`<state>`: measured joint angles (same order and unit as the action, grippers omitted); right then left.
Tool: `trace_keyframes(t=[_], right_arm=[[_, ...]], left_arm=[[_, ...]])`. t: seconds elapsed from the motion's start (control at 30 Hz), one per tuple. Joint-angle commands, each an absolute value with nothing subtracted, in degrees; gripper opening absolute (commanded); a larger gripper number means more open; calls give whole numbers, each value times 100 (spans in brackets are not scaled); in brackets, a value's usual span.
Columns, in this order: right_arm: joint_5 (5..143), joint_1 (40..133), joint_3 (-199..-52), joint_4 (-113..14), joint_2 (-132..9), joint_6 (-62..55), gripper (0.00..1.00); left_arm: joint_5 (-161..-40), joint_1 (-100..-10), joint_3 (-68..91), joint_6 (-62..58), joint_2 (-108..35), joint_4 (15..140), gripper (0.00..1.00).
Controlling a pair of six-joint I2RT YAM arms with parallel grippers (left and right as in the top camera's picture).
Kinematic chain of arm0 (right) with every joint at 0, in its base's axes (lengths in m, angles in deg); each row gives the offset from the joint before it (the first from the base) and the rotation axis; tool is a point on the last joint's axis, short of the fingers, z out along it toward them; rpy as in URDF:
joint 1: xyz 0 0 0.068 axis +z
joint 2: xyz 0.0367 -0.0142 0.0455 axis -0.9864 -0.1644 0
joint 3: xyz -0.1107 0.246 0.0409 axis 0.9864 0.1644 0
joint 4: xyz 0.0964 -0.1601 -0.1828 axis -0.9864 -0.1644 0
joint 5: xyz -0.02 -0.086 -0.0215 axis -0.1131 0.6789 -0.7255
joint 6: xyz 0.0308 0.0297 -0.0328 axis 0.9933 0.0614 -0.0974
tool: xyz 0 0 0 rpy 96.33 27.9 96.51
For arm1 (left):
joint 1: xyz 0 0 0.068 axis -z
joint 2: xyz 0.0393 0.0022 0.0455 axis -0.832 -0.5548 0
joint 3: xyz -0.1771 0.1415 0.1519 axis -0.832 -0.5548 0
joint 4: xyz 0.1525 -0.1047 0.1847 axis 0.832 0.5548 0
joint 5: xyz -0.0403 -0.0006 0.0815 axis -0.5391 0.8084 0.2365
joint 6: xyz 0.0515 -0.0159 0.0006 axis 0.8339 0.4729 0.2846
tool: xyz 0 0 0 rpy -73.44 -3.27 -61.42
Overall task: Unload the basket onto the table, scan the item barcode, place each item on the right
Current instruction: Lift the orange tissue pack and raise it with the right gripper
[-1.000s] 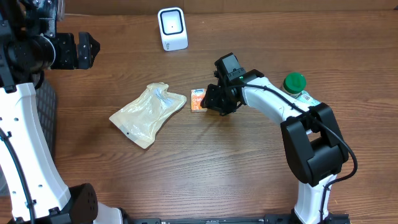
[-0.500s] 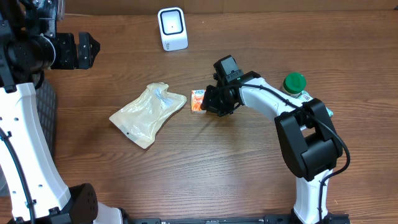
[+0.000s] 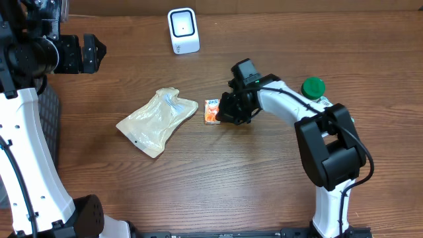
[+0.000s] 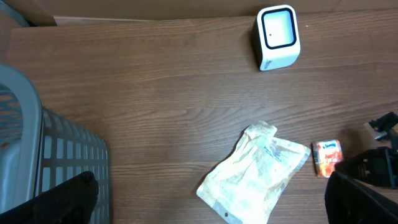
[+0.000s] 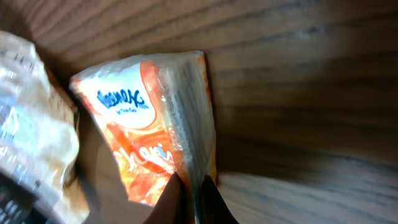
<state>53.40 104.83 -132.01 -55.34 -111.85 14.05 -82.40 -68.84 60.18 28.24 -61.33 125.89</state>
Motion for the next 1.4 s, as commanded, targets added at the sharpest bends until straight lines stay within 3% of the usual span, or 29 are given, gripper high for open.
trace_keyframes(t=[0.0,0.33,0.63,0.9,1.37], right_arm=[[4186,10035,-13242,-5672,-10879,574,4],[2063,9207,-13240,-5923,-10048,-150,4],[-806,9113,-13240,-5106,-10011,23,4],[-806,9113,-13240,-5097,-10011,659,4],[-804,9113,-13240,-4927,-10011,674,4]], left_arm=[[-8308,-6903,6020,2907,-6115,12583,100],[-8308,-6903,6020,2907,-6115,12581,100],[-8308,-6903,6020,2907,-6115,12583,100],[-8308,-6903,6020,2907,-6115,12581,100],[-8308,-6903,6020,2907,-6115,12581,99]])
